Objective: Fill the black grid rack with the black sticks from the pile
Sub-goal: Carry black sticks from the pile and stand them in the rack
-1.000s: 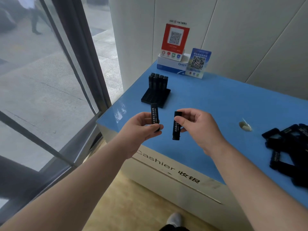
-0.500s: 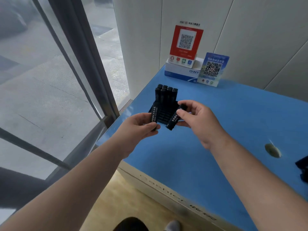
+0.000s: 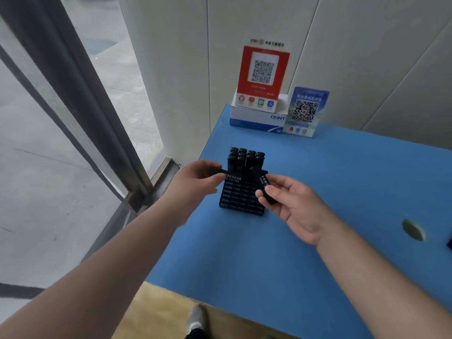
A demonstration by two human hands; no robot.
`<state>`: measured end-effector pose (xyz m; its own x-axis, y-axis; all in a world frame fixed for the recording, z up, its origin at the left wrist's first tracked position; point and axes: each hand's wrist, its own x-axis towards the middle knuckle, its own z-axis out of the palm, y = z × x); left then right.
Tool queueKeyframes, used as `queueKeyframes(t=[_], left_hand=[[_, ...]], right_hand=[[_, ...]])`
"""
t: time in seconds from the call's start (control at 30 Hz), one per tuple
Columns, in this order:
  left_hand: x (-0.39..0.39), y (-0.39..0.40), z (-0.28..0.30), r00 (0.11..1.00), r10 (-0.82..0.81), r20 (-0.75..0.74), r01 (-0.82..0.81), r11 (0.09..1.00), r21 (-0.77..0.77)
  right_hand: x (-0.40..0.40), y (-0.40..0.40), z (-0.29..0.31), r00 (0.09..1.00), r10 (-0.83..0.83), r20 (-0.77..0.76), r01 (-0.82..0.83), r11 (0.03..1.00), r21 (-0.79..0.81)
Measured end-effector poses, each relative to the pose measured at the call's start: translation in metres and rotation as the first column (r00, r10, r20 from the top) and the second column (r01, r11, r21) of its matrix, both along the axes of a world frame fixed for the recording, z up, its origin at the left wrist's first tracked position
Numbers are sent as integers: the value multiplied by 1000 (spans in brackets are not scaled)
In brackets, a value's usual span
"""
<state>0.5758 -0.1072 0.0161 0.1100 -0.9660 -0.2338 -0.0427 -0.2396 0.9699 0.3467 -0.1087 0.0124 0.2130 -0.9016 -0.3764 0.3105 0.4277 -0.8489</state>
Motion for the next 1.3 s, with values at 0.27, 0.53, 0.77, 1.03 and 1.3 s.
queueKeyframes(t=[0.27,0.53,0.77,1.03,1.3], left_hand=[[15,-47,-7,960,-167,223,199,972,-129],[-4,-78,9,849,-279,448,444,836,-321],[-17,-97,-3,653,-214,726,626,693,-359],[-18,-98,-19,540,-78,838,690,612,-387],[-21,-100,-19,500,-28,866,701,601,-385]], right_hand=[[30,-13,-19,881,-172,-440,99,978,-185],[22,-24,-19,768,-307,-562,130,934,-332],[16,-35,-23,707,-300,-641,76,932,-353],[17,-47,-30,657,-330,-677,34,911,-411],[20,-52,-33,627,-354,-694,20,897,-441]])
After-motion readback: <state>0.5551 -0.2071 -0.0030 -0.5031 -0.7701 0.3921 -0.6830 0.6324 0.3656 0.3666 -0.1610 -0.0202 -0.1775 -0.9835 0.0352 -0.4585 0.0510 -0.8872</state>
